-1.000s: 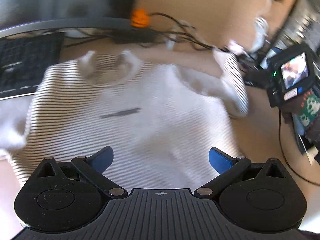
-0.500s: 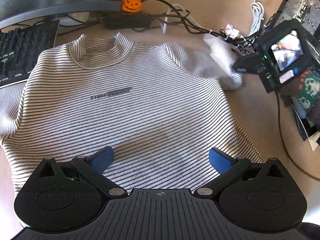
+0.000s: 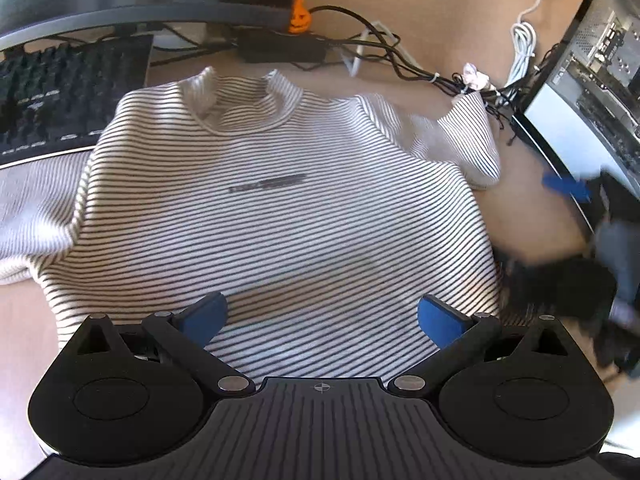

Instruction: Fold clothes

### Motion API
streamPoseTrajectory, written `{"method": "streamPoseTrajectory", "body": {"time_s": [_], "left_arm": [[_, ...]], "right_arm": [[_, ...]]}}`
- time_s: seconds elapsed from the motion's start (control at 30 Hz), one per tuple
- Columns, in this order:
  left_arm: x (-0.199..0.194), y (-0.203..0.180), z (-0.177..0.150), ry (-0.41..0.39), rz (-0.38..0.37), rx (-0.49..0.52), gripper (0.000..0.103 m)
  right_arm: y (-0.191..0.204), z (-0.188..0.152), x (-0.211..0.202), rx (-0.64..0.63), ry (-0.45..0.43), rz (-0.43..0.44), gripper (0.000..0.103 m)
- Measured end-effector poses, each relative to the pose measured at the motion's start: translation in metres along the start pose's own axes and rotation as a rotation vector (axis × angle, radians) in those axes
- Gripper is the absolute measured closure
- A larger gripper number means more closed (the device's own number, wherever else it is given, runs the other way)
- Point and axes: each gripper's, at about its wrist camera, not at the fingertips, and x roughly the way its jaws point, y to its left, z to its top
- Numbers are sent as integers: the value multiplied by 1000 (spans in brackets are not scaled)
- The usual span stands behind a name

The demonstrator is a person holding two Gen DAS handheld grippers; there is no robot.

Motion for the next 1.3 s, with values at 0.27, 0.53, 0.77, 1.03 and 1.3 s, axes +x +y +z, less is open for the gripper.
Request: {"method": "streamPoseTrajectory", "body": {"time_s": [0.27, 0.53, 0.77, 1.03, 1.3], "left_arm": [[-7, 6, -7, 6, 6, 21, 0], [-10, 3, -15, 1, 37, 18, 0], [-9, -3, -7, 9, 87, -75, 0], [11, -84, 74, -96, -34, 31, 0], [91, -194, 139, -114, -114, 359, 4]], "right_arm": [[17, -18, -44, 42, 64, 45, 0], [-100, -21, -26, 488, 50, 124, 0], [-188, -22, 61, 838, 38, 59, 51], [-201, -35, 87, 852, 53, 26, 58], [-213, -51, 87, 847, 24, 34, 65]]}}
